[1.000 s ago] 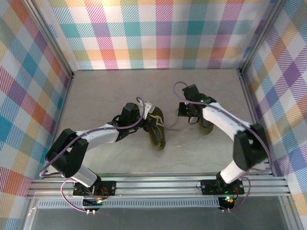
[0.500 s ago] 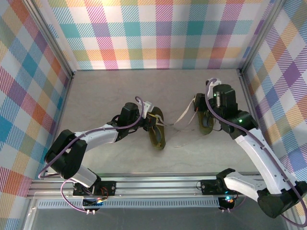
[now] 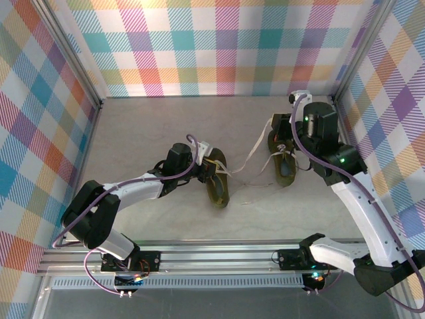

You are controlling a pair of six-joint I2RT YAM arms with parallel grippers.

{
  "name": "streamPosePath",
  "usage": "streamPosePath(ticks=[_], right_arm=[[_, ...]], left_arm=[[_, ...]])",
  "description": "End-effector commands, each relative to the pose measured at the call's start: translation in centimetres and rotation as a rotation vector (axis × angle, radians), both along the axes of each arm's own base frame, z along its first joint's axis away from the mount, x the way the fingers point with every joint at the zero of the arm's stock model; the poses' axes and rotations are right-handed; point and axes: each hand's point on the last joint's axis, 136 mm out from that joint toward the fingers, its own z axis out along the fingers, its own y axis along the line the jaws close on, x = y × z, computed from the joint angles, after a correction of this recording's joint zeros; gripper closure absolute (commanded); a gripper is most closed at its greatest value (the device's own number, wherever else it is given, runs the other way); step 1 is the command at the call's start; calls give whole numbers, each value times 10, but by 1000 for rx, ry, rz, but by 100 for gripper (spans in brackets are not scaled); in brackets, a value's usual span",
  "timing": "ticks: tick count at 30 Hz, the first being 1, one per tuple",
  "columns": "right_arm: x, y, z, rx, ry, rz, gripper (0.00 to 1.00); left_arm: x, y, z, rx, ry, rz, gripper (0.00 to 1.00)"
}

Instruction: Tie the shoes

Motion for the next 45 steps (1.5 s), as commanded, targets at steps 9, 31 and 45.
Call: streamPosePath(ticks=[9, 31, 45], right_arm=[[11, 10, 44, 26, -96, 32, 100], [-70, 92, 36, 31, -97, 566, 100], [-135, 222, -40, -129, -171, 1000, 100]], left_arm=[[-7, -6, 10, -46, -10, -61, 100], [38, 20, -14, 74, 280, 272, 100], [39, 13, -10, -57, 411, 206, 100]])
